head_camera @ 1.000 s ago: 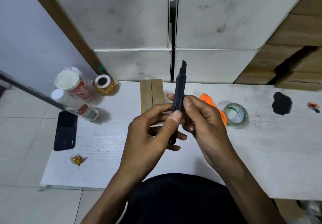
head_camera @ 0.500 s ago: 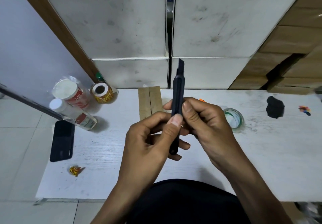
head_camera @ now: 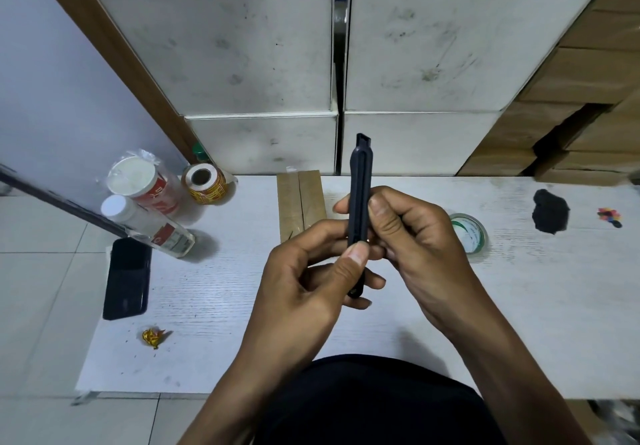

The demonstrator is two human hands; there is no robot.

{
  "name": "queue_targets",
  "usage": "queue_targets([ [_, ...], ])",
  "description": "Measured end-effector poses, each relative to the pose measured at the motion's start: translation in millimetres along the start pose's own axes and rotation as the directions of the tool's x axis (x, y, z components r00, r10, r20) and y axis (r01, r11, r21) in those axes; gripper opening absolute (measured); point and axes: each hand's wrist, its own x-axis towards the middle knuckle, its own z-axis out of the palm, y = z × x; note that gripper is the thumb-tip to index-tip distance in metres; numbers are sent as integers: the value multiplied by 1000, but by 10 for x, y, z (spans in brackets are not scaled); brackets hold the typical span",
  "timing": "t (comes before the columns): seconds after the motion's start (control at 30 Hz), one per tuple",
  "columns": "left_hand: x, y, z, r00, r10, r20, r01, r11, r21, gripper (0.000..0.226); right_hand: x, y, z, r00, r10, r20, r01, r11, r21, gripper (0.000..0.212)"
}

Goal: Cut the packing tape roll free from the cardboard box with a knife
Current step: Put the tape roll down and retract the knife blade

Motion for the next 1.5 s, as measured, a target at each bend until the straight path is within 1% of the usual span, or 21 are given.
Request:
queue_targets([
  [0.1,20,-32,18,1000,-4,-30,4,1000,15,12,2,20,-3,1000,2,-12,-3,1000,-15,30],
  [0.17,58,-73,41,998,-12,-59,14,999,40,17,3,46,-10,999,-5,-51,1,997,-71,29],
  [0.23,117,-134,57,998,-29,-58,32,998,47,19,13,99,-27,993,-29,-111,13,989,-145,27],
  [0.3,187,-228,62,998,-48,-47,51,998,48,17,23,148,-37,983,-39,-178,8,986,-168,20],
  [0.4,292,-388,77,998,-67,-23,68,996,56,18,50,254,-32,966,-24,-259,-41,969,-245,12],
  [0.47,366,-480,96,997,-72,-4,72,995,76,20,87,340,-49,946,-23,-322,-80,950,-302,14],
  [0.57,526,-683,132,997,-78,4,76,983,168,22,193,477,-127,923,-28,-384,-163,875,-455,34],
  [0.6,592,-773,144,997,-81,1,79,975,206,21,236,535,-155,920,-27,-391,-191,841,-506,36],
  [0.67,724,-943,173,994,-108,12,101,961,258,20,337,675,-207,913,-26,-408,-238,779,-580,36],
  [0.8,986,-1237,208,969,-243,37,225,937,269,23,568,1079,-324,902,-2,-432,-309,697,-647,33],
  [0.87,1116,-1400,207,960,-280,2,265,911,314,23,673,1300,-375,903,29,-429,-336,669,-663,32],
  [0.97,1252,-1664,216,930,-356,-93,365,860,357,26,810,1634,-420,901,104,-421,-385,637,-667,32],
  [1.07,1354,-1912,273,903,-411,-121,423,809,409,21,952,1936,-447,887,187,-422,-441,613,-655,37],
  [1.13,1391,-2053,312,894,-423,-149,438,753,492,20,1040,2089,-472,878,221,-424,-467,591,-658,36],
  [1.23,1443,-2257,332,882,-423,-211,460,666,587,27,1157,2259,-508,875,257,-410,-482,534,-694,32],
  [1.37,1491,-2375,327,882,-431,-189,436,595,675,26,1226,2440,-530,872,292,-392,-489,510,-707,34],
  [1.5,1535,-2383,316,893,-414,-178,392,518,761,30,1254,2532,-567,878,282,-387,-478,498,-723,35],
])
